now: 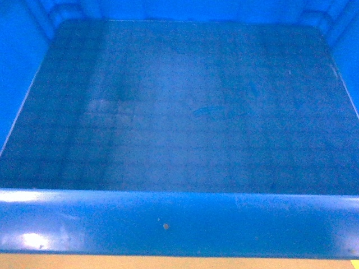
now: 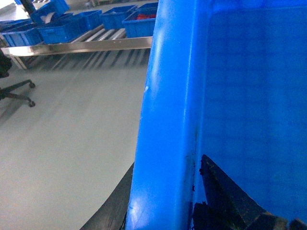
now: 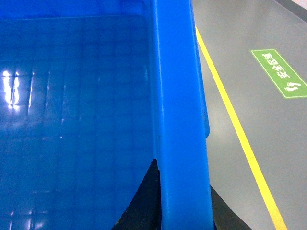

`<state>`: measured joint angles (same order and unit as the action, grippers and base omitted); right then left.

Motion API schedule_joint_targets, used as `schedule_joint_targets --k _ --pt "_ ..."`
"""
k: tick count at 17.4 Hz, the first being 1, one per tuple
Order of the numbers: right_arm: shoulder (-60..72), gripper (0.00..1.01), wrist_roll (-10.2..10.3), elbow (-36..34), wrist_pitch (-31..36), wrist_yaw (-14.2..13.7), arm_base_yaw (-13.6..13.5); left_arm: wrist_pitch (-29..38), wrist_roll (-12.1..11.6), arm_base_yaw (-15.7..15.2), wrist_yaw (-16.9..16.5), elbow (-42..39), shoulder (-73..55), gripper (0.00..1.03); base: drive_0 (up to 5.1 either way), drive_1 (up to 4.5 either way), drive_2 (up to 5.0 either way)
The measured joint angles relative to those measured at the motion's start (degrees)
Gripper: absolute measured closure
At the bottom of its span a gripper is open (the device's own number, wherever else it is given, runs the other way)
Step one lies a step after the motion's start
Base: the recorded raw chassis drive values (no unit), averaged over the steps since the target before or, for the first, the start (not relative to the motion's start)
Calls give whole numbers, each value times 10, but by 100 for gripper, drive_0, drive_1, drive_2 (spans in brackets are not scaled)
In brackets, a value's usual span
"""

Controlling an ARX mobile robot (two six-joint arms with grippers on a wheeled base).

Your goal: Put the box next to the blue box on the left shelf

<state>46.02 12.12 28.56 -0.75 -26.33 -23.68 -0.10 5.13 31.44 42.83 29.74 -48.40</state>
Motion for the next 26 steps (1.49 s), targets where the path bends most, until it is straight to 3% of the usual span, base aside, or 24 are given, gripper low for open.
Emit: schedule_joint_targets --k 26 --pt "0 92 -1 0 1 0 0 0 0 0 1 0 0 69 4 418 -409"
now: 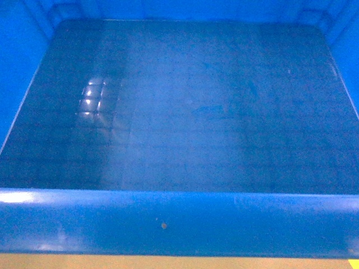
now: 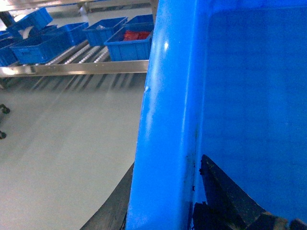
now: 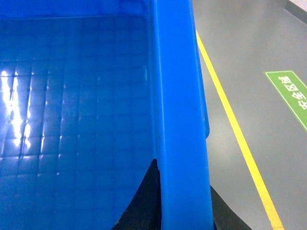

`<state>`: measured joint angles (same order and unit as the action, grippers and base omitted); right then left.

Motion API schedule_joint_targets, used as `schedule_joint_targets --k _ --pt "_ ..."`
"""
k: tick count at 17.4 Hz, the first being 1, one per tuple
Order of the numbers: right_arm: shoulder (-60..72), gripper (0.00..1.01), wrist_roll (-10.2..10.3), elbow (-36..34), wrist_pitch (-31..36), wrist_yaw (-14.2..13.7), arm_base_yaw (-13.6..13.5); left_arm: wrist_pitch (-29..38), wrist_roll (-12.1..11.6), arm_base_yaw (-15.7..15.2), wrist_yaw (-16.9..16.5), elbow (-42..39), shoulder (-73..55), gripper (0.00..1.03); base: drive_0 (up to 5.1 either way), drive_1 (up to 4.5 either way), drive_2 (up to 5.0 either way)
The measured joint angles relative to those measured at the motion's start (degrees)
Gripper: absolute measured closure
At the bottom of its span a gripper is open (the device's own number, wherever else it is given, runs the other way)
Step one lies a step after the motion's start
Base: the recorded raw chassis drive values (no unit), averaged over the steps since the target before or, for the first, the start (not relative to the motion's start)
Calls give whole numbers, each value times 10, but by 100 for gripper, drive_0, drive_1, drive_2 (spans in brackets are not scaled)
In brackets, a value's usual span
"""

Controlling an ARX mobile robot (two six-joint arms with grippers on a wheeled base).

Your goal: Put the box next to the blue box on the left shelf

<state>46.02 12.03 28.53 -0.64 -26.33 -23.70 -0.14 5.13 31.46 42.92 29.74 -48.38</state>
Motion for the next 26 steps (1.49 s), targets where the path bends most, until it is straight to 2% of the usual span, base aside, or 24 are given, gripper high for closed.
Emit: schedule_joint_targets --k 26 --pt "0 92 0 0 0 0 0 0 0 0 0 0 0 69 -6 408 -419"
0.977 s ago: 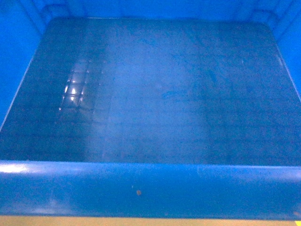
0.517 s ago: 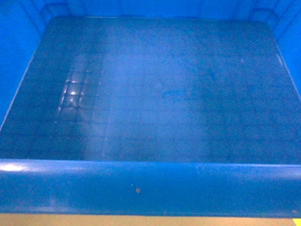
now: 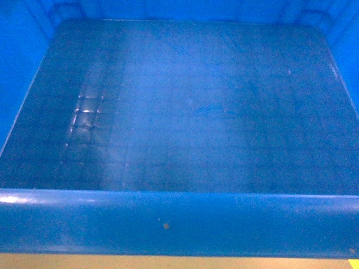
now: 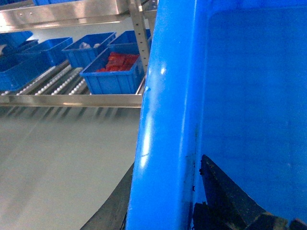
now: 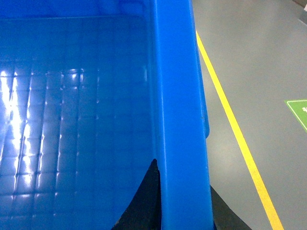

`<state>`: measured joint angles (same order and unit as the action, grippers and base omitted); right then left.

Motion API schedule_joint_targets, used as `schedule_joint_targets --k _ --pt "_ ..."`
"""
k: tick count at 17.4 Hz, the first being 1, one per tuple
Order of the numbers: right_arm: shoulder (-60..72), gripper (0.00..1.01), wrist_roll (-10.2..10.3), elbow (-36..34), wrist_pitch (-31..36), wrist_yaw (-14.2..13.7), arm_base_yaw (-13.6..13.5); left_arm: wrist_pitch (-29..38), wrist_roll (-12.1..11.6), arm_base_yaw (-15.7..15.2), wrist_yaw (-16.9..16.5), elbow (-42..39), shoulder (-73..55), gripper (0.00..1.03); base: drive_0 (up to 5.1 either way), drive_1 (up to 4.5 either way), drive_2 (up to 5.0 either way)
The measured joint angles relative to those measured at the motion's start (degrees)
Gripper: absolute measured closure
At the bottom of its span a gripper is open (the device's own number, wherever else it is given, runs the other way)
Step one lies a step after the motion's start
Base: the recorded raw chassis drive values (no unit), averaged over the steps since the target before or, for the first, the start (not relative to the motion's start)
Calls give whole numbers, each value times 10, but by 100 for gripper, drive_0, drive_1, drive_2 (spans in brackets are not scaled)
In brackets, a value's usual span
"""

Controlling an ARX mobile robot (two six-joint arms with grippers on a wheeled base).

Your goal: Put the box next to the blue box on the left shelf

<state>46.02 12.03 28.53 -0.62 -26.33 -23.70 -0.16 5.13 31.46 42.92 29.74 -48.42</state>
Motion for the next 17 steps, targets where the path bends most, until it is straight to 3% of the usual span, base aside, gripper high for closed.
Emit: schedule_joint_targets --k 17 --pt "0 92 0 0 -1 0 0 -1 0 0 0 0 0 70 -2 412 -416"
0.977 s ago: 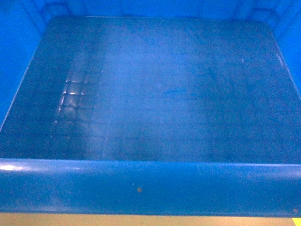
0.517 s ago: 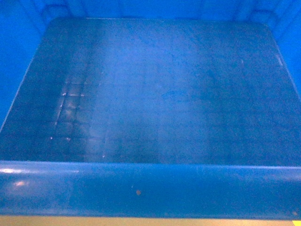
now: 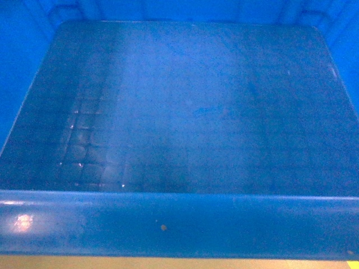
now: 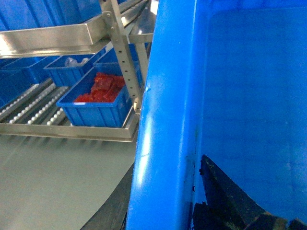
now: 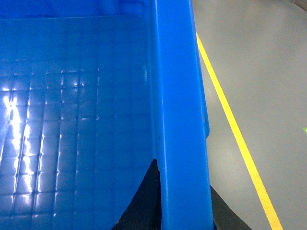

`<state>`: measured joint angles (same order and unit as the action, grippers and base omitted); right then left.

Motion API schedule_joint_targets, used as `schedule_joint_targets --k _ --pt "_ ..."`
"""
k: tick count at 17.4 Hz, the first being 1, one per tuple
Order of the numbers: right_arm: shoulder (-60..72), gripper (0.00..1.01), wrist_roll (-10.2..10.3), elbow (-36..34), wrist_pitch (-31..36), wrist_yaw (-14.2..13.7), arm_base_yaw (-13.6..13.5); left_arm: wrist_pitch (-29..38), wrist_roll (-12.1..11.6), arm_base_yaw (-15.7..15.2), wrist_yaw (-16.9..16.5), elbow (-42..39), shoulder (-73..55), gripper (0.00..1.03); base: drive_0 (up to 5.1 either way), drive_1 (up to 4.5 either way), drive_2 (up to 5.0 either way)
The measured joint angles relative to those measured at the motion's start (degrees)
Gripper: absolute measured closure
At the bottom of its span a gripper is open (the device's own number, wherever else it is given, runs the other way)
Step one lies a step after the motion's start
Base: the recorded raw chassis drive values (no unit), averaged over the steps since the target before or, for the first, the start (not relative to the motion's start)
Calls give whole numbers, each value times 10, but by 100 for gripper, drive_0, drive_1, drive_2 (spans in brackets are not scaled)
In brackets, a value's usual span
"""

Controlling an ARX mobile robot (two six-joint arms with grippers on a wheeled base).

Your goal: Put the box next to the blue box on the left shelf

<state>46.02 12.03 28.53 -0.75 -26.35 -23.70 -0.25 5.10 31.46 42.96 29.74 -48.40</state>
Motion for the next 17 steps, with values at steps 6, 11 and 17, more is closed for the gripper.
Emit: schedule_joint_targets --k 6,11,17 --pt "0 92 0 0 2 0 0 1 0 0 0 0 0 70 -6 410 -422" --pt "4 92 0 0 2 0 0 1 0 0 0 0 -2 70 -3 164 -170" --pt "-1 92 -1 0 -1 -2 1 2 2 1 -1 0 -3 70 -462 172 363"
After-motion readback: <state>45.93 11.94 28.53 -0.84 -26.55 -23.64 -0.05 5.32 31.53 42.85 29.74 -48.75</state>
